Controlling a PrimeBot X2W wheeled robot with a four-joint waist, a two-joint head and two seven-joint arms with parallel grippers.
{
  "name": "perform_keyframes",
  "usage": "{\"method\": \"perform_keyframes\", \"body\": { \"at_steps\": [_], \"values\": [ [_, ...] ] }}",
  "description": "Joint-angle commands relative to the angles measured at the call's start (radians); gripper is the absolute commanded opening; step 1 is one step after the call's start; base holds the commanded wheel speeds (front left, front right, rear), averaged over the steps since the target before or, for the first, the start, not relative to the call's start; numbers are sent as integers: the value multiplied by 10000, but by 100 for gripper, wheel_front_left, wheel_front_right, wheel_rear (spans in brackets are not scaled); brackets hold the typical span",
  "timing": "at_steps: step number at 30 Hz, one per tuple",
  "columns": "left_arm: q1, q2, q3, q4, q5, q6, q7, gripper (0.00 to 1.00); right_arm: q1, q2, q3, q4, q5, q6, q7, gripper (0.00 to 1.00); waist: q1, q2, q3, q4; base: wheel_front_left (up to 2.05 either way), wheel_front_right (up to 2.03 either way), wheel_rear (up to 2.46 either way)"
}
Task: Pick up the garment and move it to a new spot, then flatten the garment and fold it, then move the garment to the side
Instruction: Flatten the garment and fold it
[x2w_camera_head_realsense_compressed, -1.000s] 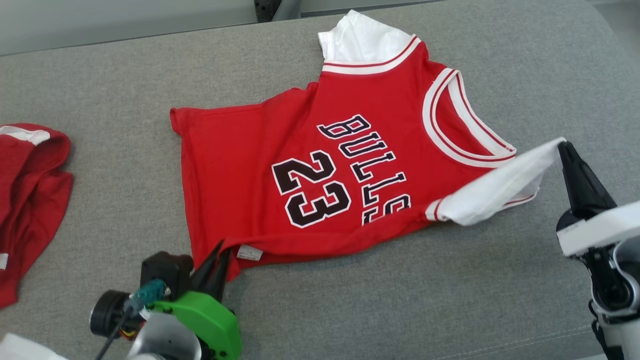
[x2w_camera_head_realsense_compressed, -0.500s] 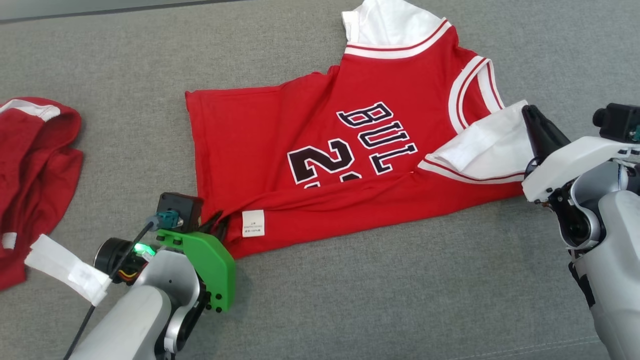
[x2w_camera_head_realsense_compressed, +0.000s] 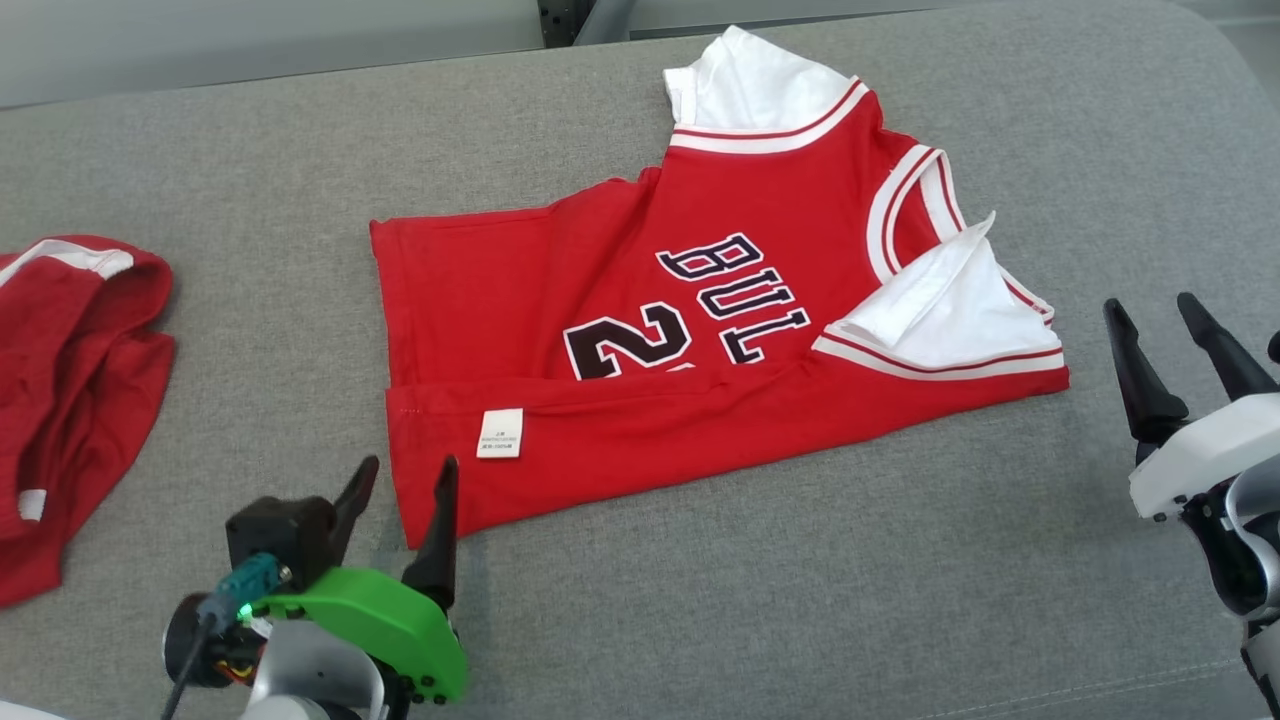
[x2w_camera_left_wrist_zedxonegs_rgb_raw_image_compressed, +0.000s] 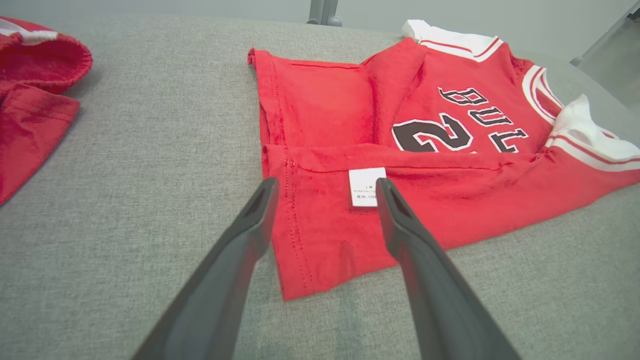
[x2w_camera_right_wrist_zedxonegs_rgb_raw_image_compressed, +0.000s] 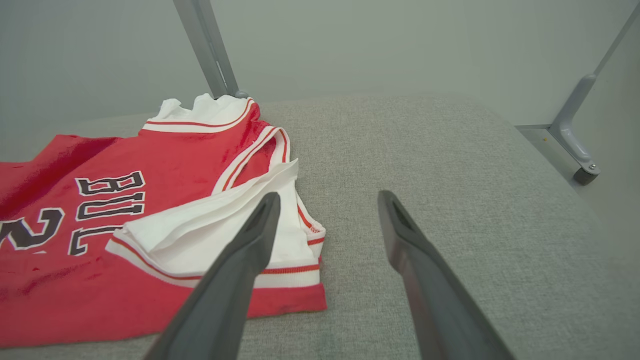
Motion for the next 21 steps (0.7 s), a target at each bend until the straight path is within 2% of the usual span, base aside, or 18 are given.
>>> {"method": "perform_keyframes", "body": {
  "at_steps": [1,6,12,16,17,18,19,20,21],
  "values": [
    [148,-45,-33,43,35,51,-79,100,138,116,-67,-67,-58,-3,60,100,1,35,-53,-88,0,0,0],
    [112,-468,-295,845,-319,-216,-78,100,237,380,-178,215,-551,-3,405,100,1,35,259,-116,0,0,0],
    [-804,-778,-418,2401,-363,-347,393,100,-767,594,443,1466,-804,-5,806,100,1,35,666,-27,0,0,0],
    [-1052,-1085,-565,3105,-847,-715,865,100,-1296,621,1060,2272,-495,-5,1358,100,1,35,760,112,0,0,0],
    [-1060,-1182,-640,3295,-1029,-856,1043,83,-1358,629,1251,2403,-265,-5,1574,100,1,35,769,170,0,0,0],
    [-1078,-1251,-694,3469,-1089,-961,1137,31,-1417,605,1389,2490,-15,-3,1739,66,1,35,770,208,0,0,0],
    [-1130,-1269,-753,3635,-1088,-1048,1179,0,-1424,582,1528,2520,251,-1,1865,6,1,35,763,242,0,0,0],
    [-1160,-1318,-800,3790,-1157,-1167,1224,0,-1419,548,1631,2520,536,-1,1930,0,1,35,746,270,0,0,0],
    [-1169,-1399,-814,3886,-1261,-1273,1230,0,-1413,480,1697,2488,795,-1,1961,0,1,35,713,298,0,0,0]
  ]
}}
